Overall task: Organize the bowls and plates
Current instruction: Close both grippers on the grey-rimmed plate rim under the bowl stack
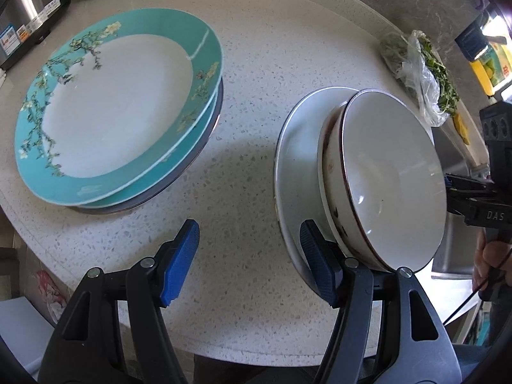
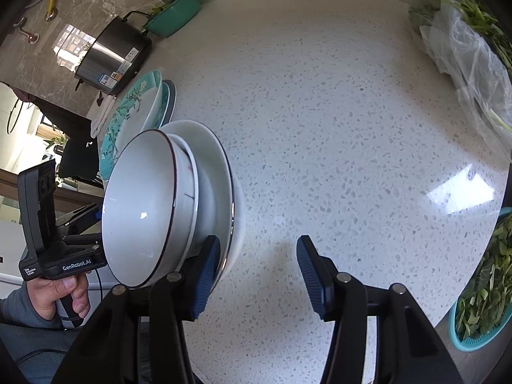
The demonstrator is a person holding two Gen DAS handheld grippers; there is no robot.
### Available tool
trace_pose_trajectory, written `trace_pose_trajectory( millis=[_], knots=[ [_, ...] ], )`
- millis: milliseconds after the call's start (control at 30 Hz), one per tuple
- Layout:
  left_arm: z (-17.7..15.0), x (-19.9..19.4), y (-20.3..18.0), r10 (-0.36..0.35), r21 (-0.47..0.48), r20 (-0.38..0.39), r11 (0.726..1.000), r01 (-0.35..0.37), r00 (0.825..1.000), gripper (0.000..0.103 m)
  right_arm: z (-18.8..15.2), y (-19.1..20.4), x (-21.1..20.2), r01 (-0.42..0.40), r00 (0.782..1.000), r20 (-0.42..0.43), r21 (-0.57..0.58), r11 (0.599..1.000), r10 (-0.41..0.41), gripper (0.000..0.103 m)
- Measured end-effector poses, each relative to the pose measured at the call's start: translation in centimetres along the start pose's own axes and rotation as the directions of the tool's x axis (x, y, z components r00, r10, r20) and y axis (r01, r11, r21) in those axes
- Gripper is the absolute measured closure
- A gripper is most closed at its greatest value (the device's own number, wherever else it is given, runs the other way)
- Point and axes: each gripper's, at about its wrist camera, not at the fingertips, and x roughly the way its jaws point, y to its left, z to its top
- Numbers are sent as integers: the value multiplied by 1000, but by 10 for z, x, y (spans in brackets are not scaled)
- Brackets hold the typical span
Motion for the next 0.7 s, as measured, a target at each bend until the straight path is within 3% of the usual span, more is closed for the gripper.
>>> trace_pose_trajectory(
  millis=[367,433,600,700],
  knots=[
    [4,16,-4,-38,-2,26,999,39,999,47,7,11,21,20,1000,-16,-90,996,-22,58],
    [6,19,-6,-29,5,40,1000,29,999,47,8,14,24,12,1000,-20,-99,995,-14,64],
    [11,25,-13,-9,28,54,1000,8,999,48,11,14,26,-5,1000,-9,-89,996,4,66],
    [14,27,-18,-46,50,64,998,43,997,66,12,17,29,-16,1000,-8,-93,996,15,73]
  ],
)
